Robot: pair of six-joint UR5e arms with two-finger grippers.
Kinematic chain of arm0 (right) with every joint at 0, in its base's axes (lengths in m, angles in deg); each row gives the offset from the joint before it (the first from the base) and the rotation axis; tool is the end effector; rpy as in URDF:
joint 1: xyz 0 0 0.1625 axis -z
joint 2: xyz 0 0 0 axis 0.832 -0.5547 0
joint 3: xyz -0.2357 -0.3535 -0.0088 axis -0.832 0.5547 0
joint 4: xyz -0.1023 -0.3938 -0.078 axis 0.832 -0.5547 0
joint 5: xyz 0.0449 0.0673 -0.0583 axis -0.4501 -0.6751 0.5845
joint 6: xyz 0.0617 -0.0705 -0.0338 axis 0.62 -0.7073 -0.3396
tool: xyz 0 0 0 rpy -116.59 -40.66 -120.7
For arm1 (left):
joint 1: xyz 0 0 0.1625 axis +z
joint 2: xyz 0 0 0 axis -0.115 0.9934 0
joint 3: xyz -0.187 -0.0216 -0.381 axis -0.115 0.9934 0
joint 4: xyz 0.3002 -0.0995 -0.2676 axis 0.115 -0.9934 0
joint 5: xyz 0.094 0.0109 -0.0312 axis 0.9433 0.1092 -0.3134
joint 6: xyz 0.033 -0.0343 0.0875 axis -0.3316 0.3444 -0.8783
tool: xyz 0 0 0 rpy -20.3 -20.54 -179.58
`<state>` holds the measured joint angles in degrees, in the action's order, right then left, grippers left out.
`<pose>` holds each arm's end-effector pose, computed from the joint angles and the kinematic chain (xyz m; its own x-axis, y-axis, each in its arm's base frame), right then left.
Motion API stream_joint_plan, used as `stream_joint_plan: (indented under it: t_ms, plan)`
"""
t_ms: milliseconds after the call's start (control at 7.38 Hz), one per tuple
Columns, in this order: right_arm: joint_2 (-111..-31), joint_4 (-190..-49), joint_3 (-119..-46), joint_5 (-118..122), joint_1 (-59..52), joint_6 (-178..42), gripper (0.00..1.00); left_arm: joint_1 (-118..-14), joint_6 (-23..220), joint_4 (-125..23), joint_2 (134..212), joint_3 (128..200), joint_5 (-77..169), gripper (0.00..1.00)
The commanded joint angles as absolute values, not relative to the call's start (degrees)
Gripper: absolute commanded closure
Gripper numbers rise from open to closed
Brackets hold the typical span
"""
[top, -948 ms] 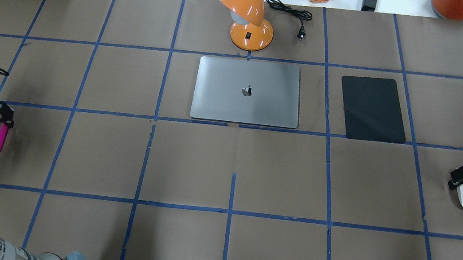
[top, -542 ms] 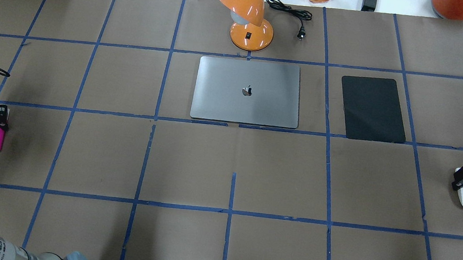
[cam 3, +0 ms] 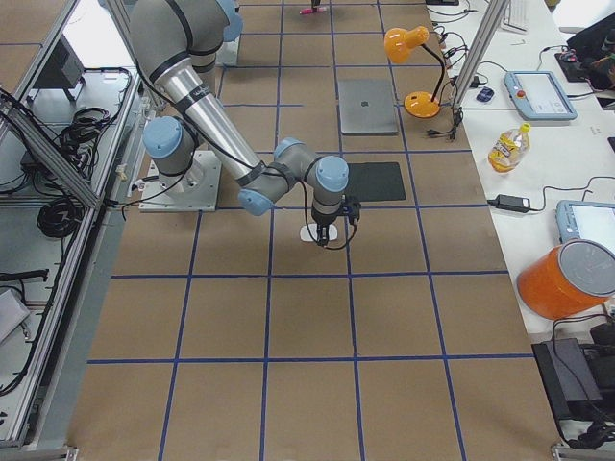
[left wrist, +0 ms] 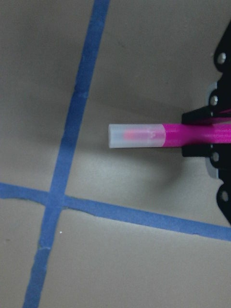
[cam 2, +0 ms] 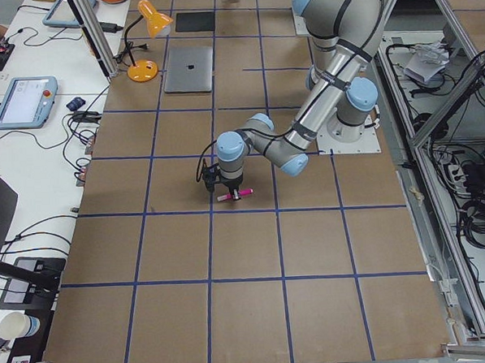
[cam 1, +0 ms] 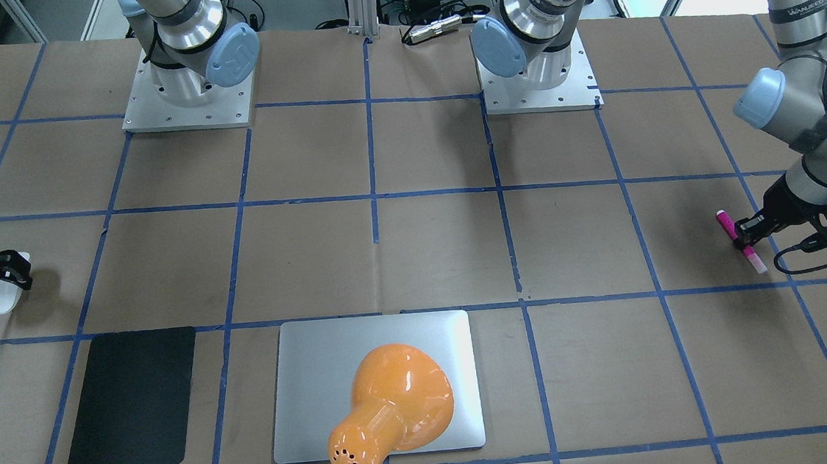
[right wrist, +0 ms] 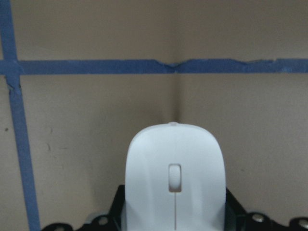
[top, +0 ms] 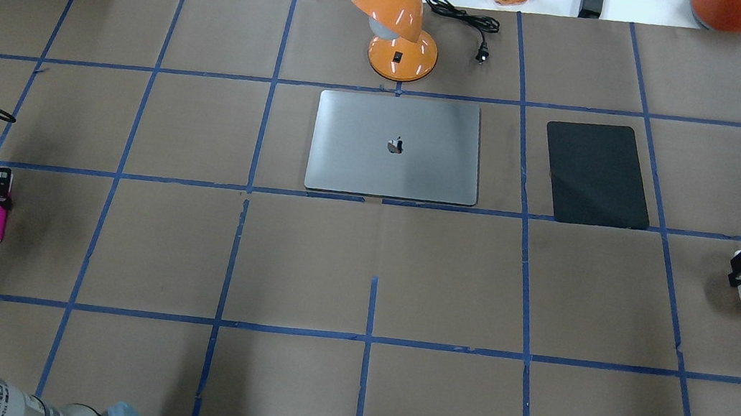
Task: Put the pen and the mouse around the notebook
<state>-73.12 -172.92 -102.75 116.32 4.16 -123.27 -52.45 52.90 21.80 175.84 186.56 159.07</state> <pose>-0.2192 -0.4950 0.2075 -0.9998 -0.0152 0.0113 -0.0148 0.9994 0.0300 0.2802 -0.4764 0.1792 -0.9726 -0.2305 -0.0314 -0.2304 0.9731 -0.0041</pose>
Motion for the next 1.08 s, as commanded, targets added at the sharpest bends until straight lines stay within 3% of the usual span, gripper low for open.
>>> stream_joint_plan:
  t_ms: [0,542,948]
  plan:
    - [-70.55,-170.75,-95.23,116.94,-4.73,-116.0,0.66,-54.66,56.64,18.25,173.23,186.13,160.8,0.88]
    - [-61.15,-169.86,-85.11,116.15,-18.2,-97.88,0.64,-65.1,79.88,2.96,162.69,186.83,160.72,0.88]
    - [-59.46,-166.89,-83.68,113.6,-20.67,-92.58,0.63,-79.59,102.47,-3.21,158.02,186.83,160.73,0.88]
